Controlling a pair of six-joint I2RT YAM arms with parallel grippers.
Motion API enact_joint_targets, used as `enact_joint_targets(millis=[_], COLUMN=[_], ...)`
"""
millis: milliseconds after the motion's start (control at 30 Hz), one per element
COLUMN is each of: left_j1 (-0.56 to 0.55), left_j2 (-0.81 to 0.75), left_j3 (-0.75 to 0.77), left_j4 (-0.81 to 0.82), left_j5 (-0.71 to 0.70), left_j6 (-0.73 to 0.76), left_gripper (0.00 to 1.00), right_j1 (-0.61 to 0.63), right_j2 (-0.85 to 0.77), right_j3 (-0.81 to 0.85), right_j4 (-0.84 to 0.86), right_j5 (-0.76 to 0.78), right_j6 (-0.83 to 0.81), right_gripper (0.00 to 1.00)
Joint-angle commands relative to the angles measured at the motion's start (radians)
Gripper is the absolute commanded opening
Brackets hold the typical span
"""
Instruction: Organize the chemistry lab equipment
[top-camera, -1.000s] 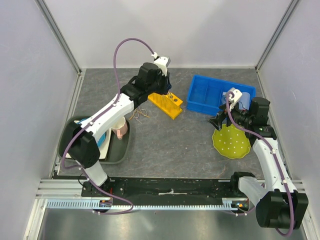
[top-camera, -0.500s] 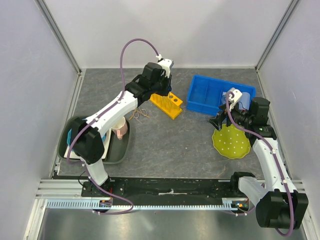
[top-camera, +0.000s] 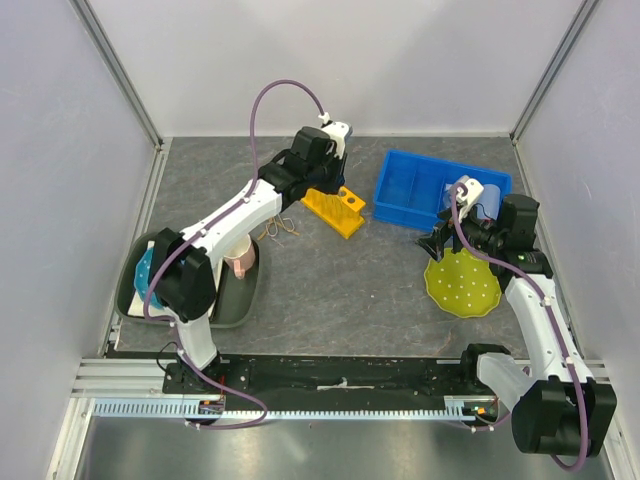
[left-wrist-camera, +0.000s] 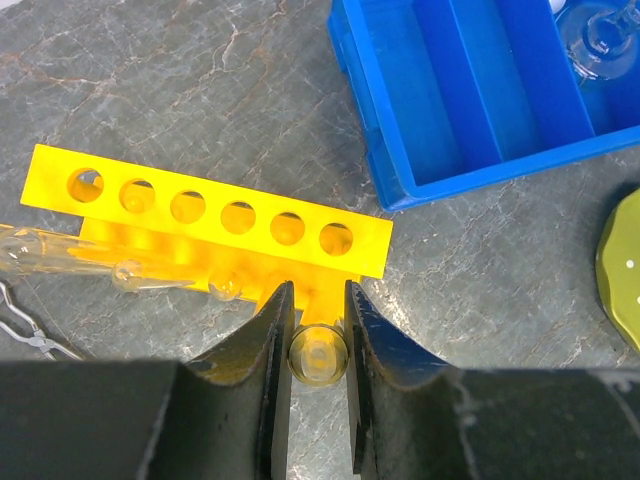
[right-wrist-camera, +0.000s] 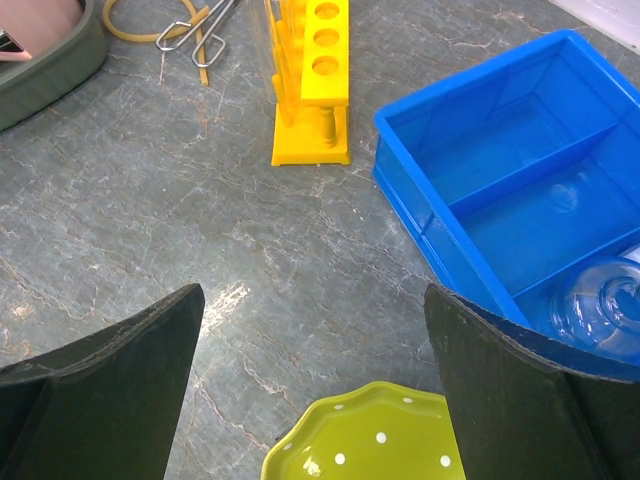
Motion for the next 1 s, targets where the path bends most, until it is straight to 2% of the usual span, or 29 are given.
enact_joint_targets(millis=[0,233,633,833,967], left_j1=[-0.003,-0.012,-0.020,-0.020,-0.018], left_j2=[0.020,0.071,0.086,0.014,-0.053], left_j3=[0.047,0.059,0.110,0.116,0.101], left_j4=[-0.014,-0.046,-0.070,-0.072,-0.072], left_j5=[0.026,0.046,0.041,0.035,0.015], left_j6=[0.045,0.051,0.031,0.018,0.019], left_gripper=[0.11,0.15,0.41,0.59,0.67], right_j1=[-0.002,-0.004,-0.002,-0.002,-0.002], right_j2=[0.005,0.013,0.025,0.028,0.030], right_j3=[-0.004,-0.004,-0.003,-0.003,-0.003], right_j4=[0.008,0.007,0.005,0.001,-0.001], right_j5=[-0.012,-0.012,-0.006,0.000,0.008], right_j6=[-0.014,-0.017,-0.023,-0.029,-0.034], right_gripper=[0.98,0.98,0.98,0.98,0.98])
